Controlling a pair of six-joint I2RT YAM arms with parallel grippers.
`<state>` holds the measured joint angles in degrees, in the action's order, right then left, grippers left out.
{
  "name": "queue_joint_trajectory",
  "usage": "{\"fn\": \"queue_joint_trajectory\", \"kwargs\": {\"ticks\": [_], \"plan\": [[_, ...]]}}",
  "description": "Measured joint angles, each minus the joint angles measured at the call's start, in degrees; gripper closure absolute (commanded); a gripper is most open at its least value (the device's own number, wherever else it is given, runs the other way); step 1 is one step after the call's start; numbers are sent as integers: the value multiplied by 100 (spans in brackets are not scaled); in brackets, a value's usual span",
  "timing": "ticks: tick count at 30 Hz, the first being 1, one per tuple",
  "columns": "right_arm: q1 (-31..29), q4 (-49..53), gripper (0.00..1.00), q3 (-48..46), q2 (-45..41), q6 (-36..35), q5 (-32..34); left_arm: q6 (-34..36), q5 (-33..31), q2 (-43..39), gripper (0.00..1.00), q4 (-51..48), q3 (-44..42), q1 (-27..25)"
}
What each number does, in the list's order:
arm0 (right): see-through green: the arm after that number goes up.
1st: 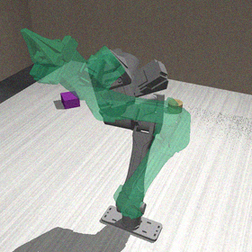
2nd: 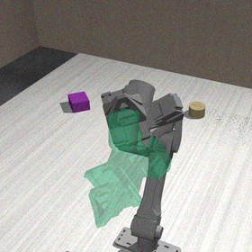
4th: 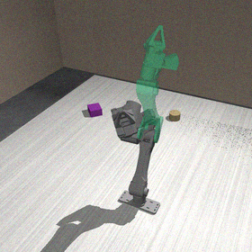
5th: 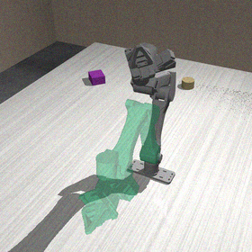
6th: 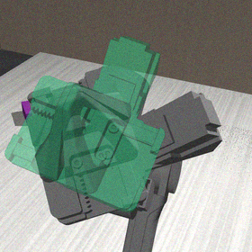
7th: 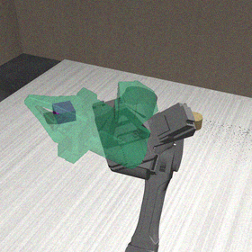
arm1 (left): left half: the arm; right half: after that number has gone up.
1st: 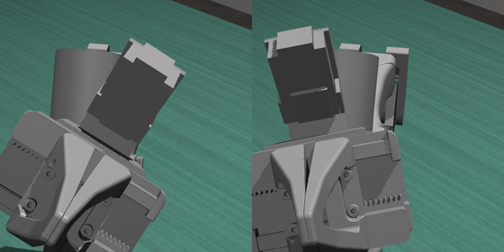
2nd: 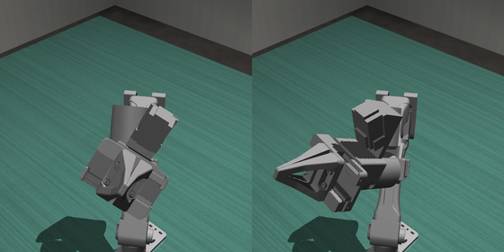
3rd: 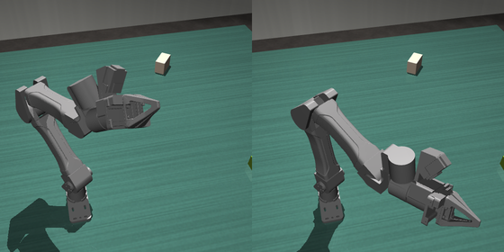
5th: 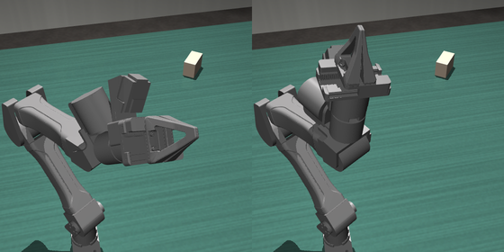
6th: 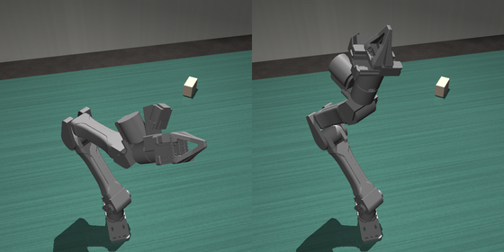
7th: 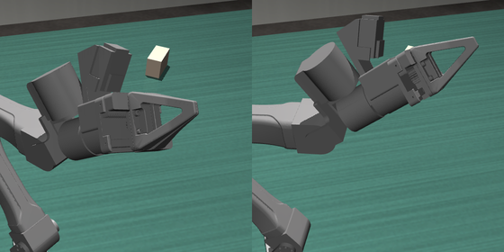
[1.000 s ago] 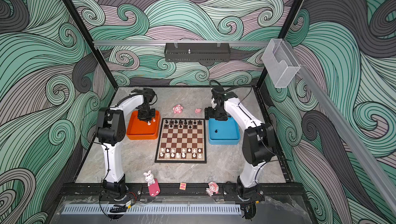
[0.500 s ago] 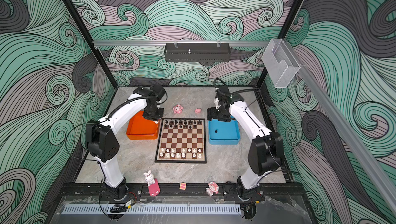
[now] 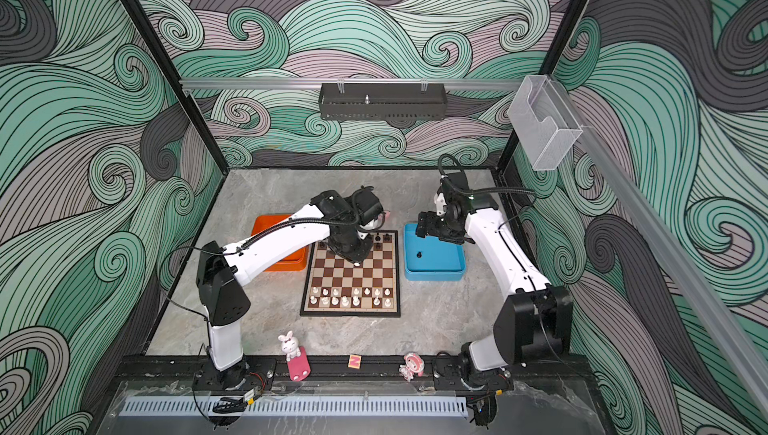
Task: Set up the chess pieces on the board
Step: 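Lift the white pawn and carry it over the board's nearest rows with the left gripper, then lower the white pawn onto an empty second-nearest-row square with the left gripper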
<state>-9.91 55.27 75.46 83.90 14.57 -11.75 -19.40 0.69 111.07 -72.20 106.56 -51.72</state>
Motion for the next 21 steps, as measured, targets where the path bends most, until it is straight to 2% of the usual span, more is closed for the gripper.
{"fn": "queue_joint_trajectory", "kwargs": {"ticks": [7, 21], "plan": [[267, 24, 14, -199, -122, -28, -118, 96, 146, 525, 88, 17, 26, -459], [409, 28, 13, -299, -129, -90, -234, 28, 289, 802, 88, 118, -229, -605]]}}
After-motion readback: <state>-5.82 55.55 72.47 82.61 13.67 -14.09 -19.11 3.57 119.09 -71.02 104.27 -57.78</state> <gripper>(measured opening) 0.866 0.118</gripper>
